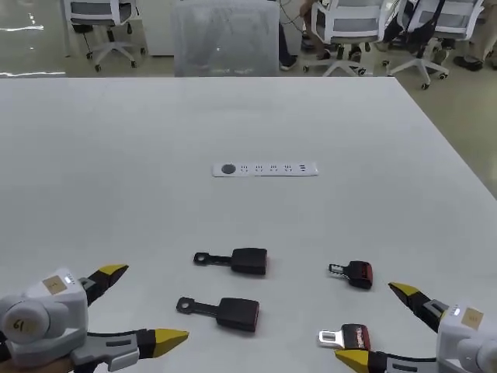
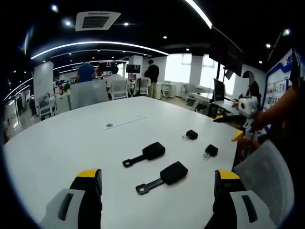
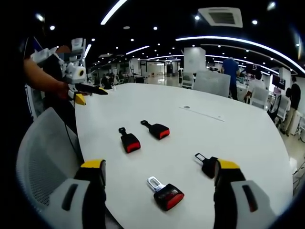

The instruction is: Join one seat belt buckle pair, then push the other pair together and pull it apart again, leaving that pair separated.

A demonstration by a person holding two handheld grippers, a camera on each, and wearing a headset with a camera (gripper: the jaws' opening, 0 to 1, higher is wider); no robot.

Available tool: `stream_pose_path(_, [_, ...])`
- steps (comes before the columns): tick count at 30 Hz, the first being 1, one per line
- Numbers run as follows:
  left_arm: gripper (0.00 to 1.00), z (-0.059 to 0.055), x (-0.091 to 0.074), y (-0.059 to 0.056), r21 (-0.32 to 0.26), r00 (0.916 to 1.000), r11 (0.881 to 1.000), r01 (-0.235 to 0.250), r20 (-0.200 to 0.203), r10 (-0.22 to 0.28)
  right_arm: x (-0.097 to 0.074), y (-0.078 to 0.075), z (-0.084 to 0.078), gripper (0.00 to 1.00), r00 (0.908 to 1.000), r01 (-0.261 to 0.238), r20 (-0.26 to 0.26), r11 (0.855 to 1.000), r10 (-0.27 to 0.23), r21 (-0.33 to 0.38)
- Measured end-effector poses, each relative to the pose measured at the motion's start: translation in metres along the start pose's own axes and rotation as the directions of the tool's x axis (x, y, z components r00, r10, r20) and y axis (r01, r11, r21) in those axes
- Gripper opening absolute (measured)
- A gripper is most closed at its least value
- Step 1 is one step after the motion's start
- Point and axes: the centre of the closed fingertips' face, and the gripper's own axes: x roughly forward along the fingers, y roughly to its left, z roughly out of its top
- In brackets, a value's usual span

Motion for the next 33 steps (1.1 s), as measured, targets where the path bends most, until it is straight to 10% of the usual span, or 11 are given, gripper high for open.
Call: stream_pose_path(33, [0.99, -0.011, 0.022, 0.006, 0.012, 0.9985, 0.999, 0.041, -0.036, -0.041, 0.004, -0.009, -0.016, 0.95, 0.9987, -0.006, -0.051, 1.0, 0.008, 0.021])
